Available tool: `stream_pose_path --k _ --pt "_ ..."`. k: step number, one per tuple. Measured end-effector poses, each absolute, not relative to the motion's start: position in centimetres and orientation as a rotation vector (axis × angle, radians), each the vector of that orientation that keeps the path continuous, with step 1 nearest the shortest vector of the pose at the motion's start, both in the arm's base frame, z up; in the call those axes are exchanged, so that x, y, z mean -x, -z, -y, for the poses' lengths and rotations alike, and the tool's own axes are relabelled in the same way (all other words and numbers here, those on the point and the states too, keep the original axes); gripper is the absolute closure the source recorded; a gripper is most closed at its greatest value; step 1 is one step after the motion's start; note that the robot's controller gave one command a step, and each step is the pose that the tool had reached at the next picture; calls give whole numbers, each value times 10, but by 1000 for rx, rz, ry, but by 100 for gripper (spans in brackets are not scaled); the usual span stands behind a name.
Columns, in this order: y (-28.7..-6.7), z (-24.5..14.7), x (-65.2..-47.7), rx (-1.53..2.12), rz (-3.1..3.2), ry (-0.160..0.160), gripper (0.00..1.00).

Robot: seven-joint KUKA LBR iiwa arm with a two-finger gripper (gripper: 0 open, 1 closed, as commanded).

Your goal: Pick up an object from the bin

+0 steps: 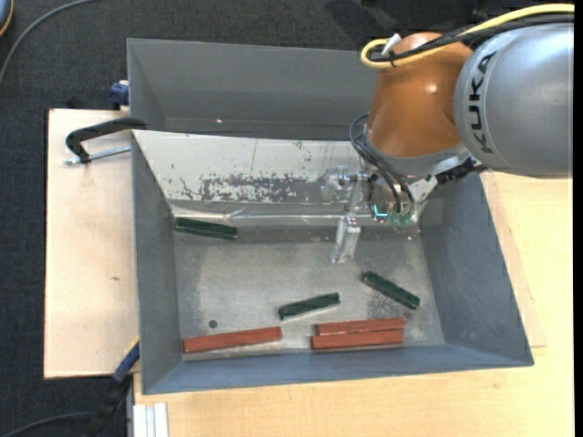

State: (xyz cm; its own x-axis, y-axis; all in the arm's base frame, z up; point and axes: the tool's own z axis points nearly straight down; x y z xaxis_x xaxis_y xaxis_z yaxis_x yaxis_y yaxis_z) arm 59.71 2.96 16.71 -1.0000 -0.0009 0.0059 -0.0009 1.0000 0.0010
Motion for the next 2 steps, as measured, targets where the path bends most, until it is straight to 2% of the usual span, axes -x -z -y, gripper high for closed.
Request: stream_pose_path --k 1,2 --pt "-67 -14 -570 172 3131 2 0" --pt "-71 66 -582 208 3142 -6 0"
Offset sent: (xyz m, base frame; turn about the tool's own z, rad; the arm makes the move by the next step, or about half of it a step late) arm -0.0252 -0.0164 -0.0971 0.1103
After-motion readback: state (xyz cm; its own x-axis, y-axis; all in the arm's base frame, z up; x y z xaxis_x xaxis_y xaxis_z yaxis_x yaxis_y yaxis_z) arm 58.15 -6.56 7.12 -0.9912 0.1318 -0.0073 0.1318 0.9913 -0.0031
